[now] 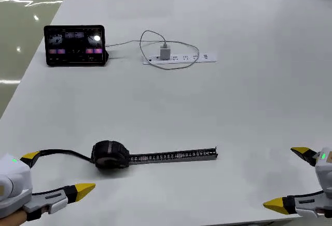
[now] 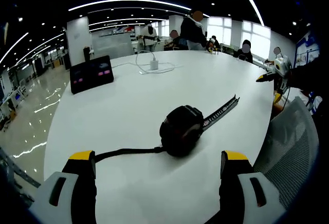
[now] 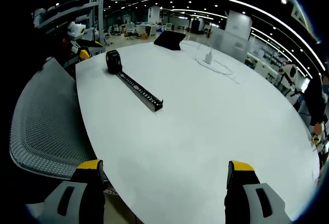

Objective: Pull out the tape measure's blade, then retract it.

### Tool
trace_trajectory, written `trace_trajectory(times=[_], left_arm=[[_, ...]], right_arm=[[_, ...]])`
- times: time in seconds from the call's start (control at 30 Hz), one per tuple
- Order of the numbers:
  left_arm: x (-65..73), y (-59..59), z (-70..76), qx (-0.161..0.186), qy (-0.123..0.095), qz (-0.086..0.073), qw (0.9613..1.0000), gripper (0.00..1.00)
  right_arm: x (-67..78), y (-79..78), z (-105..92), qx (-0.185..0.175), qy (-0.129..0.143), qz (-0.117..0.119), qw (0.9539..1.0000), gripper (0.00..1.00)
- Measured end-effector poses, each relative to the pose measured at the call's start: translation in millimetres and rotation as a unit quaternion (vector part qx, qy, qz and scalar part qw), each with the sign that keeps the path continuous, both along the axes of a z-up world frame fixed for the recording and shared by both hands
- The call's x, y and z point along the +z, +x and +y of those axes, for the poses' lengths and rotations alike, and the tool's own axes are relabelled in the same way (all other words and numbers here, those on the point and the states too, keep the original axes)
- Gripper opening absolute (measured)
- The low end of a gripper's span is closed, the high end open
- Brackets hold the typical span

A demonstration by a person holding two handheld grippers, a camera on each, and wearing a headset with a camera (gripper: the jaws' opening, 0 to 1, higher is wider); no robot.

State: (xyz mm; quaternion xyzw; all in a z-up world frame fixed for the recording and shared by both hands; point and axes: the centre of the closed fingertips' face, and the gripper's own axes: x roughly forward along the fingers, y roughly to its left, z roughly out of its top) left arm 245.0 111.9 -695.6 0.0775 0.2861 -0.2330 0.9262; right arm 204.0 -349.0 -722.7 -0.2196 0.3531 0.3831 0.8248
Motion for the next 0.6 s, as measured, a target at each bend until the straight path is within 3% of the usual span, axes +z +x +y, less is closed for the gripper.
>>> trace_trajectory(times=[0.13, 0.2, 0.37, 0.5, 0.6], left_arm=[[-3.9, 5.4, -6.2, 0.003, 0.016, 0.005, 0.9999, 0.99], [-5.6, 6.5, -10.4, 0.019, 0.007, 0.025, 0.9995, 0.99], [-6.6, 10.4, -22.2, 0.011, 0.024, 0.020, 0.9994, 0.99], [-8.2, 13.1, -26.9, 0.017, 0.019, 0.016, 0.9996, 0.99], [-11.7, 11.8, -30.1, 0.024, 0.020, 0.025, 0.9992, 0.99]], right_arm=[[4.6, 6.8, -2.7, 0.004, 0.003, -0.001, 1.0000, 0.99], [5.9, 10.2, -2.5, 0.005, 0.006, 0.001, 1.0000, 0.99], [7.2, 14.9, 3.1, 0.026, -0.004, 0.007, 0.9996, 0.99], [11.5, 17.1, 10.8, 0.050, -0.024, 0.013, 0.9984, 0.99], [21.1, 15.4, 22.5, 0.068, -0.023, 0.012, 0.9973, 0.99]])
